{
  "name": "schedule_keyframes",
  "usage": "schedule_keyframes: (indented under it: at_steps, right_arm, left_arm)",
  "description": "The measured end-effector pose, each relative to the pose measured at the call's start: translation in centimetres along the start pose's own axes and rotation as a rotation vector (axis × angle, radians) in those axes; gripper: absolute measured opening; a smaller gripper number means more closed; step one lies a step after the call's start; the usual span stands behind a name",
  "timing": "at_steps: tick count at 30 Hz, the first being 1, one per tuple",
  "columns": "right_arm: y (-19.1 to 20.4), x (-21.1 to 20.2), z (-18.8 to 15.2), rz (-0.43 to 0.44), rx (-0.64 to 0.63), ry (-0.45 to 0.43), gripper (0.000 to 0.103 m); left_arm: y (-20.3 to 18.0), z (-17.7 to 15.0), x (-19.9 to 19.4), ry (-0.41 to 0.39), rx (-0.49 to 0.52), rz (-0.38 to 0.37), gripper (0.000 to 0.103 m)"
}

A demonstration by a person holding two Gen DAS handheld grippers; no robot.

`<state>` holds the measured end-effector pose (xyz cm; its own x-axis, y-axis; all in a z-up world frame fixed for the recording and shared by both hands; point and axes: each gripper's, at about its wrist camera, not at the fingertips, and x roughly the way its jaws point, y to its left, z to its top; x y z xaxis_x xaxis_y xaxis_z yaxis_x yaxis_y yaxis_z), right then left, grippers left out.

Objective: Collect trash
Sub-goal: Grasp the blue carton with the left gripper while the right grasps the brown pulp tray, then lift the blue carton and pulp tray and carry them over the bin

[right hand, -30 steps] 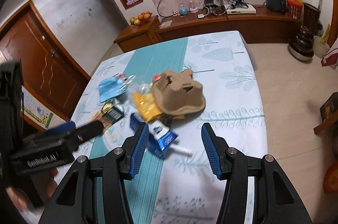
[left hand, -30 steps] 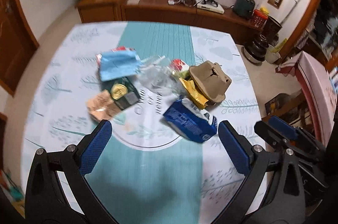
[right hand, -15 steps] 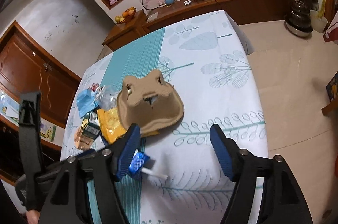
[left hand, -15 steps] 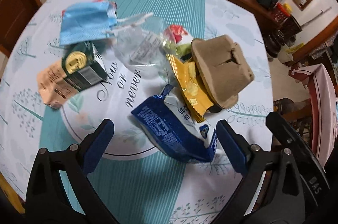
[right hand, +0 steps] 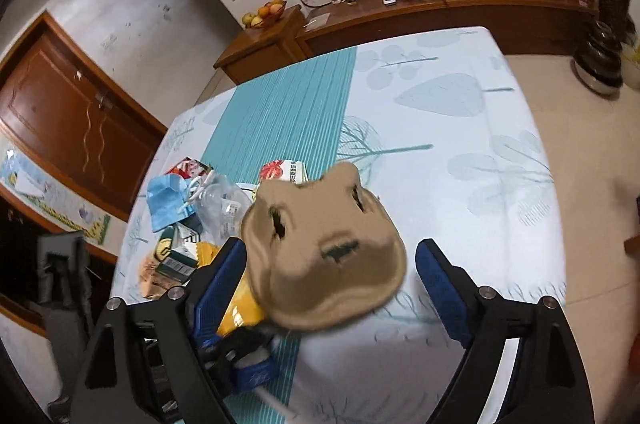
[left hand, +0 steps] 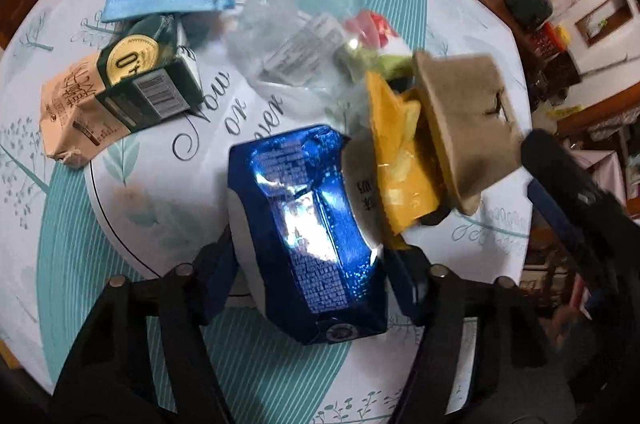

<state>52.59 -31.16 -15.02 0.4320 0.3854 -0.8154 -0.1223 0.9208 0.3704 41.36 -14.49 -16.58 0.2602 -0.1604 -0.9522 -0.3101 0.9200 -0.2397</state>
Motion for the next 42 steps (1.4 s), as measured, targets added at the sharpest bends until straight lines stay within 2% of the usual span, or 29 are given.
schedule_keyframes:
  at_steps: [5,7,12,16,17,21,22,23,25,28,32,34,42]
  right_arm:
    - [0.8,1.9,0.2,-0.005,-0.032,0.023,0.087]
    - [1.0,2.4,-0.1,-0.023,-0.047,0.041,0.080]
    - [0.8,1.4,-1.7,-0.011,-0.039,0.043,0.075]
    - [0.1,-0.7,-3.7,-0.016,0.017,0.027,0.074]
    - [-0.1,-1.3,-4.3,-0.018,0.035,0.019,0.074]
    - [-0.1,-4.5,-7.4,-0.020,0.097,-0.011,0.074]
    - [0.0,-5.1,-8.0,-0.019,0.103,-0.012,0.074]
    - [0.3,-5.8,-8.8,-0.018,0.110,-0.014,0.074]
    - [1.1,-7.1,-10.6,-0.020,0.112,-0.010,0.074]
    - [2.8,-8.4,-13.5,-0.033,0.101,-0.004,0.074]
    - [4.6,-10.1,-17.0,-0.048,0.128,-0.015,0.074]
    - [5.3,-10.9,-18.6,-0.048,0.154,-0.020,0.074]
    - [7.4,-13.6,-23.5,-0.059,0.176,-0.012,0.074]
  left_arm:
    - [1.3,-0.2,-0.1,0.000,-0.005,0.013,0.063]
    - [2.0,-0.3,-0.1,0.003,-0.006,0.014,0.063]
    - [3.9,-1.1,-0.9,-0.003,0.005,0.042,0.062]
    - [4.7,-1.7,-1.9,-0.019,0.030,0.048,0.061]
    - [4.7,-2.0,-2.4,-0.025,0.045,0.049,0.056]
    - [5.3,-3.1,-4.3,-0.042,0.103,0.046,0.050]
    - [5.4,-3.5,-4.9,-0.047,0.122,0.041,0.041]
    - [5.7,-3.9,-5.6,-0.052,0.144,0.035,0.026]
    - [6.1,-4.9,-6.7,-0.046,0.178,0.025,0.018]
    - [7.3,-6.7,-8.2,-0.048,0.220,0.011,0.018]
    - [9.1,-8.7,-8.3,-0.020,0.258,0.004,0.017]
    - [10.0,-9.3,-8.1,-0.006,0.280,0.008,0.015]
    - [11.5,-10.3,-8.1,0.022,0.335,-0.029,0.015]
